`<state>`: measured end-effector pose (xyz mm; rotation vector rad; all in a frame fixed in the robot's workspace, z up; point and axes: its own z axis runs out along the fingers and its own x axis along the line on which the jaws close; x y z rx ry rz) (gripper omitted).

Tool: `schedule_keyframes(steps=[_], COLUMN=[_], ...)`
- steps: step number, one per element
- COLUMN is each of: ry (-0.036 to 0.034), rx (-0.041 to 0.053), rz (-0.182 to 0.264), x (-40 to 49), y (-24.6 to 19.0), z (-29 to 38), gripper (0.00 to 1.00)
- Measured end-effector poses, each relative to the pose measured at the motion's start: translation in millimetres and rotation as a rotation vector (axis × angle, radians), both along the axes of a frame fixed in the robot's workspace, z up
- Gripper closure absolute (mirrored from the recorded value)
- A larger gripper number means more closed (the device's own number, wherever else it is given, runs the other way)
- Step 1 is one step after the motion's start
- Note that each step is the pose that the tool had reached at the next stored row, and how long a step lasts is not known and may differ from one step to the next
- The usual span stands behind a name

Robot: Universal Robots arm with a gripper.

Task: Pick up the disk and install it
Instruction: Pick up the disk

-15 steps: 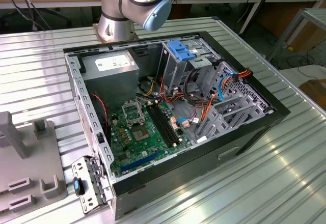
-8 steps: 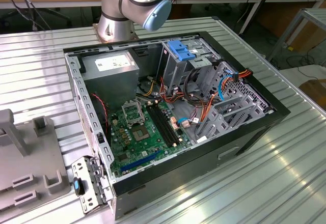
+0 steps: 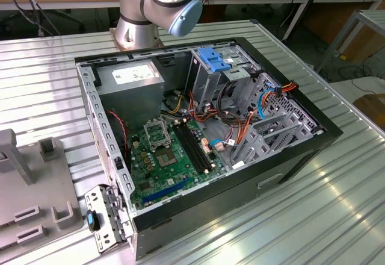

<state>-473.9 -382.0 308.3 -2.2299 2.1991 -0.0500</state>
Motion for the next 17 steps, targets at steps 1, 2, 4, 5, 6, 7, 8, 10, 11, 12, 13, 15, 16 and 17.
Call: schedule_keyframes(steps=[1,2,4,5,6,7,8,10,11,12,13,15,16,17], ry=[0.0000,0.0000,0.0000,0.0000,-0.0002,0.0000,0.0000,-0.0001,-0.0001,-0.0001,-0.0002,0.0000,0.0000,0.0000], rx=[0.0001,0.0000,0.0000,0.0000,0.0001,0.0000,0.0000,0.0000,0.0000,0.0000,0.0000,0.0000,0.0000,0.0000], rz=[-0.004,-0.004,-0.005,-0.005,-0.005,-0.005,-0.005,-0.005,-0.005,-0.005,-0.005,-0.005,-0.005,-0.005], x=[0.0,0.0,0.0,0.0,0.0,0.0,0.0,0.0,0.0,0.0,0.0,0.0,0.0,0.0], y=[0.0,0.0,0.0,0.0,0.0,0.0,0.0,0.0,0.0,0.0,0.0,0.0,0.0,0.0], z=[0.0,0.0,0.0,0.0,0.2,1.2,1.9,3.3,3.9,4.7,4.7,4.8,4.9,4.9], gripper=[0.63,0.63,0.63,0.63,0.63,0.63,0.63,0.63,0.63,0.63,0.63,0.63,0.63,0.63])
